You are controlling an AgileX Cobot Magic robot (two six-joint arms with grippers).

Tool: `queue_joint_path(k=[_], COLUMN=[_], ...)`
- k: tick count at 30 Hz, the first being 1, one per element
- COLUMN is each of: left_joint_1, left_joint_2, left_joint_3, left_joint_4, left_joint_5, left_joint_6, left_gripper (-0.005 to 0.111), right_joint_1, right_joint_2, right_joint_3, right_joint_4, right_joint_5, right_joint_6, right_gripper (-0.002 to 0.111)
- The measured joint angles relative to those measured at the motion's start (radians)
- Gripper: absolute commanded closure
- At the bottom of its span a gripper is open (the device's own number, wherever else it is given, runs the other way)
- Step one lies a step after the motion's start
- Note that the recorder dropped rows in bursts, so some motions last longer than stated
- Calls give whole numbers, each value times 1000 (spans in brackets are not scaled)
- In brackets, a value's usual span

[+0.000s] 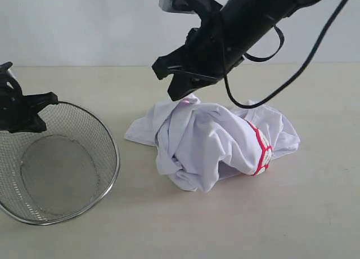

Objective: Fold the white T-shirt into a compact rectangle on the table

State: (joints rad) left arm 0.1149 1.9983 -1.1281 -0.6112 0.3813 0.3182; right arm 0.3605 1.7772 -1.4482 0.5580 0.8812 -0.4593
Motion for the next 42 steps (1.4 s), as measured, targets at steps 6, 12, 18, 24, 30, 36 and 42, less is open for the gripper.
queue_joint_path(k=[6,12,18,24,30,36,42], left_joint_1=[0,1,1,-14,-23,-23,-21], left_joint_2=[62,149,263,295,295,288,209], left_joint_3=[-127,-307,-551,-680,-752,-773,-773], left_joint_4=[99,205,220,218,175,175,179], left_joint_5=[33,94,238,281,329,423,527], left_joint_6=[-75,-151,-169,-175,-160,-149,-130], left_gripper=[102,102,102,102,102,102,102], right_joint_1=[0,0,0,0,0,0,0], right_joint_2=[-101,-191,-219,-220,-224,-224,-224], right_joint_3=[146,266,360,421,423,423,423], right_joint_4=[-3,-3,-3,6,16,18,2], right_joint_5=[-50,-91,-114,-150,-166,-172,-223], right_joint_6=[13,15,15,15,17,10,17], right_gripper=[108,108,108,108,108,108,108])
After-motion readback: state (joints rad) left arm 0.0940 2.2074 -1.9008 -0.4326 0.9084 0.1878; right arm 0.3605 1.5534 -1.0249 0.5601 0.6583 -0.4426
